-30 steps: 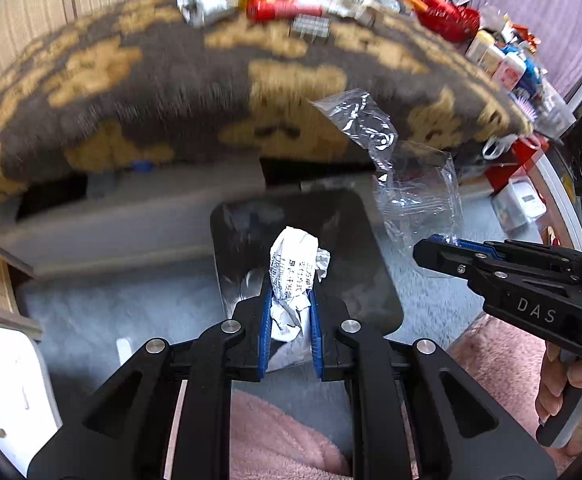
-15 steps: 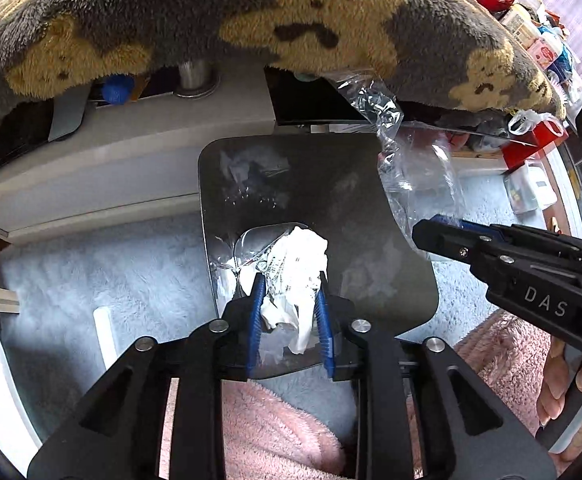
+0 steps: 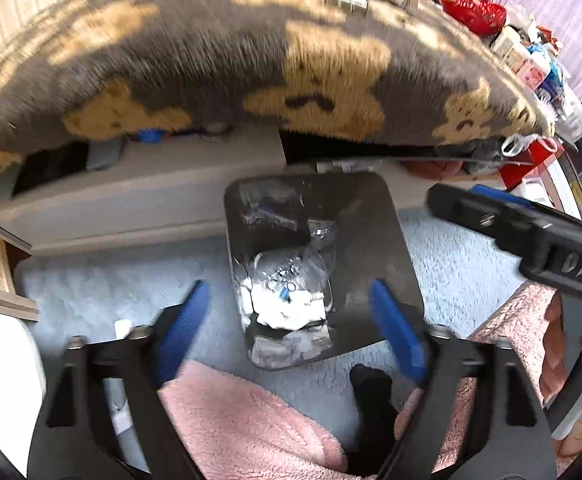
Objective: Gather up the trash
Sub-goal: 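Open the left tool over the bin while the right tool opens too, then raise both open tools back toward the table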
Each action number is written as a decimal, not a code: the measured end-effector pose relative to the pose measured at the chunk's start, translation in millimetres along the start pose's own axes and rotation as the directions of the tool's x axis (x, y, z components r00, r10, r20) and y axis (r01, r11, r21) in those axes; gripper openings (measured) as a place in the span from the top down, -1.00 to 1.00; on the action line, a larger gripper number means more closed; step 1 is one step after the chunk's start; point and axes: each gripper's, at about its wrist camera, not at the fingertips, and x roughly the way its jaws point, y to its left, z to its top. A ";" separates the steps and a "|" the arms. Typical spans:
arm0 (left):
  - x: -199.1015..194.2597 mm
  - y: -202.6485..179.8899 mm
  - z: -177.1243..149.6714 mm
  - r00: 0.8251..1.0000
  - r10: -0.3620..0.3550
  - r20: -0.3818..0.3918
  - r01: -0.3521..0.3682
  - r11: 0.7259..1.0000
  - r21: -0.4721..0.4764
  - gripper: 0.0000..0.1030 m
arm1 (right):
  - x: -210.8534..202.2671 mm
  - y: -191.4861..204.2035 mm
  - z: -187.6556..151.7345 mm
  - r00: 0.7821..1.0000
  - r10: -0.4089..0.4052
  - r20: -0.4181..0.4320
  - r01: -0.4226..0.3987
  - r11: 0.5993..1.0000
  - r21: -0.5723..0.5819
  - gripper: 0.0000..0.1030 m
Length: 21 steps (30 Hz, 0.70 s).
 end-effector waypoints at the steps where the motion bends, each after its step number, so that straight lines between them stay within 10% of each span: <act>1: -4.8 0.1 0.0 1.000 0.006 0.011 -0.006 1.000 0.003 -0.78 | -4.7 0.6 3.1 1.000 0.001 0.016 -0.001 1.000 0.003 -0.87; 21: -71.6 31.6 80.9 0.977 0.072 0.201 -0.066 0.997 -0.036 -0.84 | -68.3 -28.5 97.5 0.969 -0.046 0.243 0.035 0.998 0.049 -0.93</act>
